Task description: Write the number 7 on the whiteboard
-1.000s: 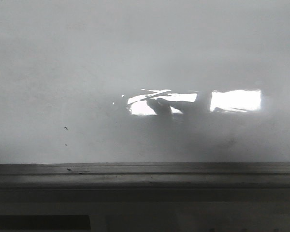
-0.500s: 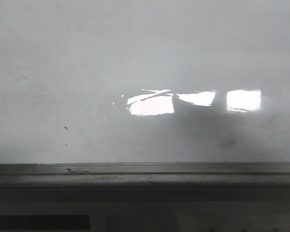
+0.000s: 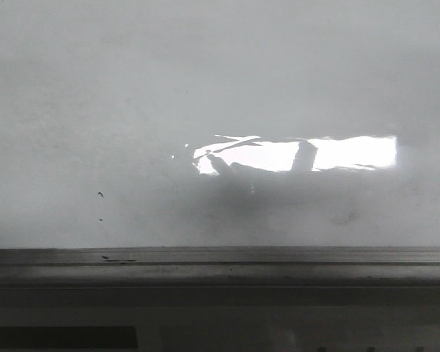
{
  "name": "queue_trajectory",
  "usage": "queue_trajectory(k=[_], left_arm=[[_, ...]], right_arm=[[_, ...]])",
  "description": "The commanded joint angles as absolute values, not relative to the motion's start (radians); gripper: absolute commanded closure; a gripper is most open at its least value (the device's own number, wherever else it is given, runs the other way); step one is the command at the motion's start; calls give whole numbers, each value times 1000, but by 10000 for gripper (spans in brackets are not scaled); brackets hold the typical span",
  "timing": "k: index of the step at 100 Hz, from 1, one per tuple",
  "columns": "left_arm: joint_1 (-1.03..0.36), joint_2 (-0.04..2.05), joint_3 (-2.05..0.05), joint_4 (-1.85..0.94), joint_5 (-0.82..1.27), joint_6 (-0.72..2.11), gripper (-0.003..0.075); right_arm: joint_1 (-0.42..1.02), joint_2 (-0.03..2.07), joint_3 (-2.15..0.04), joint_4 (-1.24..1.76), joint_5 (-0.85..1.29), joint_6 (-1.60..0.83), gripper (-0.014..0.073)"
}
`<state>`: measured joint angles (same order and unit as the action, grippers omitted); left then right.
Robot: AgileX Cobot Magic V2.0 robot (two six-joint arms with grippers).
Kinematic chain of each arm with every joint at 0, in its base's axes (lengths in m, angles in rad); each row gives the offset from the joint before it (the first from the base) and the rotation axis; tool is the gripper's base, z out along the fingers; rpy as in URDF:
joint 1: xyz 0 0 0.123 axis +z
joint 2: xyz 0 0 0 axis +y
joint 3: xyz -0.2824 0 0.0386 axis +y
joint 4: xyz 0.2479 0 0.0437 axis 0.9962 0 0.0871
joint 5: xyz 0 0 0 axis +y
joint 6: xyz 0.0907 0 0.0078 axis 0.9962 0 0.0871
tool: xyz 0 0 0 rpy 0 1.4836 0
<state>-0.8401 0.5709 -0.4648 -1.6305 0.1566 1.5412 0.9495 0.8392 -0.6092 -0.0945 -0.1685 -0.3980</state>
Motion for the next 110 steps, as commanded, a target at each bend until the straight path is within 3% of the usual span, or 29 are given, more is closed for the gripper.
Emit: queue_trajectory(k=[1,43,110], left_arm=[[-847,574,-492,-1648,169,1532,741],[-847,574,-492,-1648,169,1532,741],[-847,574,-492,-1648,171,1532,741]], right_arm=[[924,869,-635,-111,-291,-387,644],[822,1050,-635,-17,-395,-387,648],[754,1111,-635,-7,-290,-408,647]])
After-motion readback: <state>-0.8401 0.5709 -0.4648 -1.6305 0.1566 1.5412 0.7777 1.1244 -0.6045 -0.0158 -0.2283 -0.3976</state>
